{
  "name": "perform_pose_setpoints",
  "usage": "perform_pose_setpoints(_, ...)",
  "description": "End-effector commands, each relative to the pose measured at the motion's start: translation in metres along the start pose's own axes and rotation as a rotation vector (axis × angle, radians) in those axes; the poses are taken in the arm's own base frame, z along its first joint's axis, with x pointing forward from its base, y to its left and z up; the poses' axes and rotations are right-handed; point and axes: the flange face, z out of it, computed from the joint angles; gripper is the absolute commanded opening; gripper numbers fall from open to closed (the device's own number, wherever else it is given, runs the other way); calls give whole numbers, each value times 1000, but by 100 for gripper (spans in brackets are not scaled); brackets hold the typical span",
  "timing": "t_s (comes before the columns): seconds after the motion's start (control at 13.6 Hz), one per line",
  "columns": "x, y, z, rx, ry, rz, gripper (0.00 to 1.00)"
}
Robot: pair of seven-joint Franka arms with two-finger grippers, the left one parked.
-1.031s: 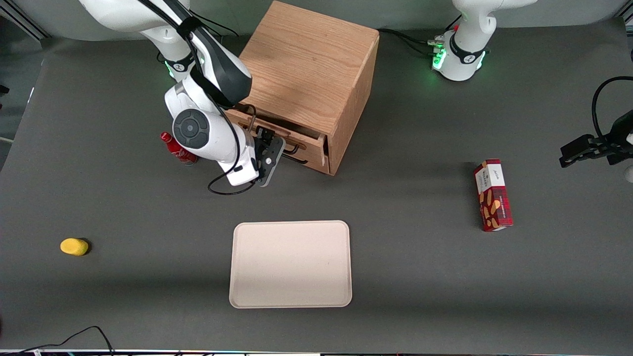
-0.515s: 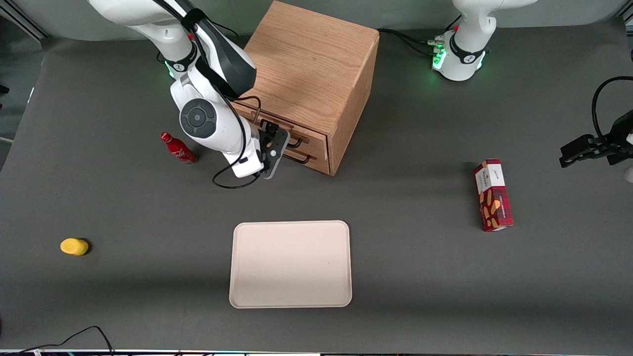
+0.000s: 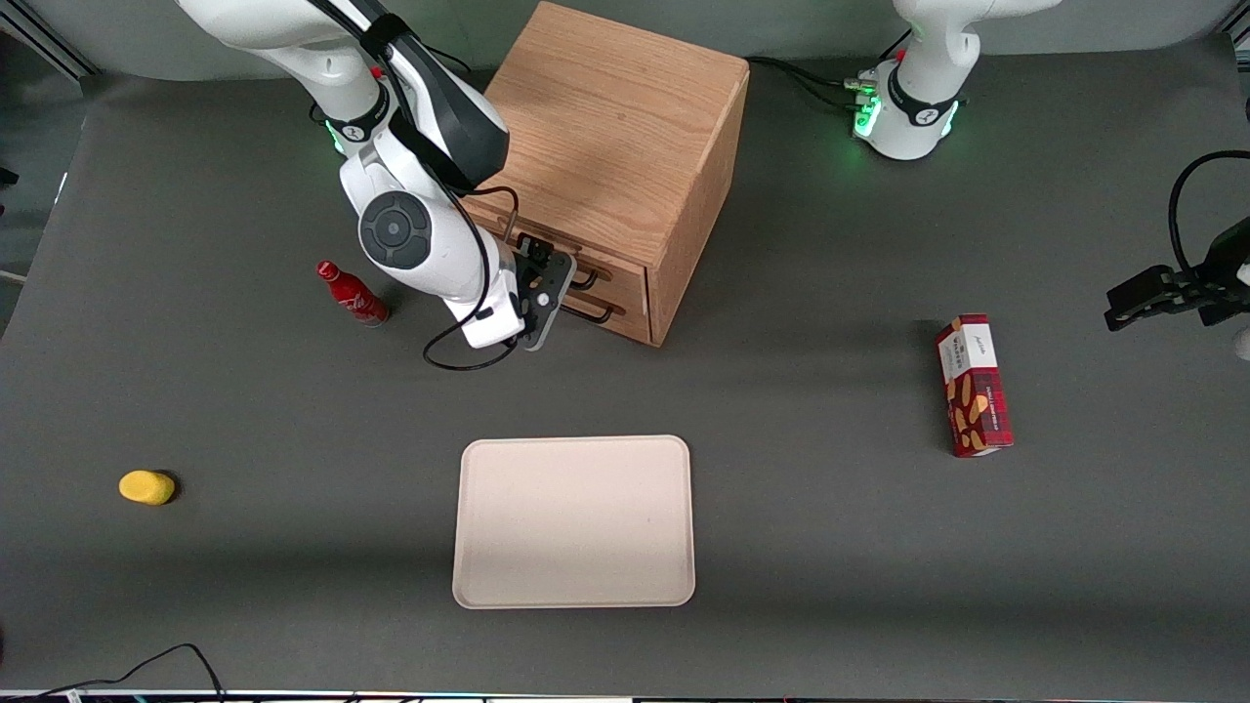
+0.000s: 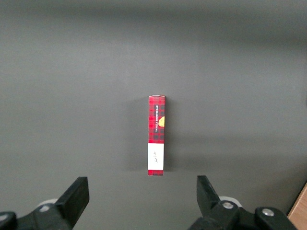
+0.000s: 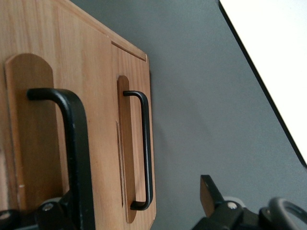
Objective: Close top drawer
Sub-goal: 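Press the drawer front flush with the cabinet using the right gripper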
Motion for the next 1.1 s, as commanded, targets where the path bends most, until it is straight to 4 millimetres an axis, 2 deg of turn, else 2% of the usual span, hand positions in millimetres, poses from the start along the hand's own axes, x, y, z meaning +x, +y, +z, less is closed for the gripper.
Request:
perform_pose_setpoints(0.0, 1, -21, 3, 10, 0, 16, 100)
perform_pose_setpoints(0.44, 0, -27, -16, 30, 4, 15, 100)
perform_pose_setpoints(0.88, -1, -17, -39, 34, 10, 25, 100)
perform_pose_setpoints(1.03, -2, -11, -52, 36, 12, 28, 100)
